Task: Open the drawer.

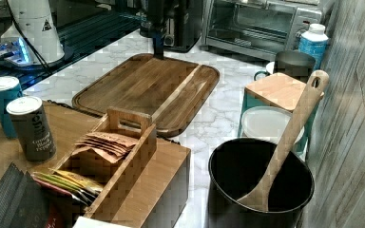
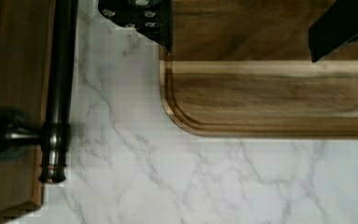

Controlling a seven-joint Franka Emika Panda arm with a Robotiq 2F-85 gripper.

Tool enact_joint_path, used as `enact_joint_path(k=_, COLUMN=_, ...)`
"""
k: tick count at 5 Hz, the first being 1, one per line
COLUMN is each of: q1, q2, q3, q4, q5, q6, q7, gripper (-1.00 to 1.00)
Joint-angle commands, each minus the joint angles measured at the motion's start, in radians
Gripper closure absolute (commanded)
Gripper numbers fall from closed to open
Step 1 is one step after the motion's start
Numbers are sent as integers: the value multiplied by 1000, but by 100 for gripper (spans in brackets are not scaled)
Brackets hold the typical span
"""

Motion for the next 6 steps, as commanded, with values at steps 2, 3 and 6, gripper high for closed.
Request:
enact_joint_path(k=2, q1=-101, q2=10, q3=-81, q4=-30, q5=-35, q6=207, q7=-235, gripper=-100)
enact_joint_path(k=3, q1=-118, q2=18, q3=-68, q4=-44, q5=-79, q6=232, q7=-183, gripper=-100)
enact_joint_path(k=6, q1=-86, q2=40, q3=-86, q4=-125, q5=-245, q6=365, q7=47, gripper=-100)
